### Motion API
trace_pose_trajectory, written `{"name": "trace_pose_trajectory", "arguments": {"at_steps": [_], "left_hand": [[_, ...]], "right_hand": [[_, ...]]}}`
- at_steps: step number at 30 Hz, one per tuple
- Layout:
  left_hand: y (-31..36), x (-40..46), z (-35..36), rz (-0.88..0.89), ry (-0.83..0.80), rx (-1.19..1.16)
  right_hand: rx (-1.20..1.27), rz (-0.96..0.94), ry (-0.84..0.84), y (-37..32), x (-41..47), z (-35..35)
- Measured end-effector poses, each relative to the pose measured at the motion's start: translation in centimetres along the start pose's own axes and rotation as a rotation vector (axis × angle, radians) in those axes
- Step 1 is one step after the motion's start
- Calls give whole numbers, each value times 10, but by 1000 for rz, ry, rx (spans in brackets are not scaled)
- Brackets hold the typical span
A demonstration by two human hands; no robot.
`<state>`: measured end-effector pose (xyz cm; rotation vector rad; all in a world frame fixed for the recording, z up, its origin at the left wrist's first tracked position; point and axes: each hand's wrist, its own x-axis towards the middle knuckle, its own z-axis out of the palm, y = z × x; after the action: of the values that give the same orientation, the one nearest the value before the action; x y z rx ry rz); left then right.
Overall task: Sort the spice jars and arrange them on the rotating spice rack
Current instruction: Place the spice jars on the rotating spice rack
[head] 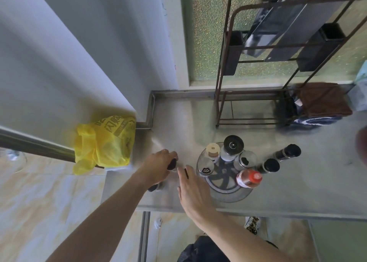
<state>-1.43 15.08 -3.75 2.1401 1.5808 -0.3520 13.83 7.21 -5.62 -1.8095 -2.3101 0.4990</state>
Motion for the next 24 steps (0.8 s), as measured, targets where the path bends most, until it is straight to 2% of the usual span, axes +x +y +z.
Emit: {"name": "trace_pose_trajectory", "arguments": {"at_steps": [3,6,9,11,15,21,24], "left_hand": [[7,-1,9,-32,112,-6],[13,-13,4,-42,163,-56],[19,-34,-8,-12,306,-175],[29,-49,-17,14,387,-283],[67,-66,-22,53,374,-447],[110,-64,14,-83,368,-610],[128,-57,30,-118,397,-608]], "right_hand": [[-3,-23,26,-1,5,3],[104,-25,11,5,-5,-4],[211,-22,-13,18,-27,-20],[293,0,29,32,-43,-33],[345,119,110,65,-71,-53],[311,219,178,92,-79,-56],[307,232,173,95,-76,-50]]}}
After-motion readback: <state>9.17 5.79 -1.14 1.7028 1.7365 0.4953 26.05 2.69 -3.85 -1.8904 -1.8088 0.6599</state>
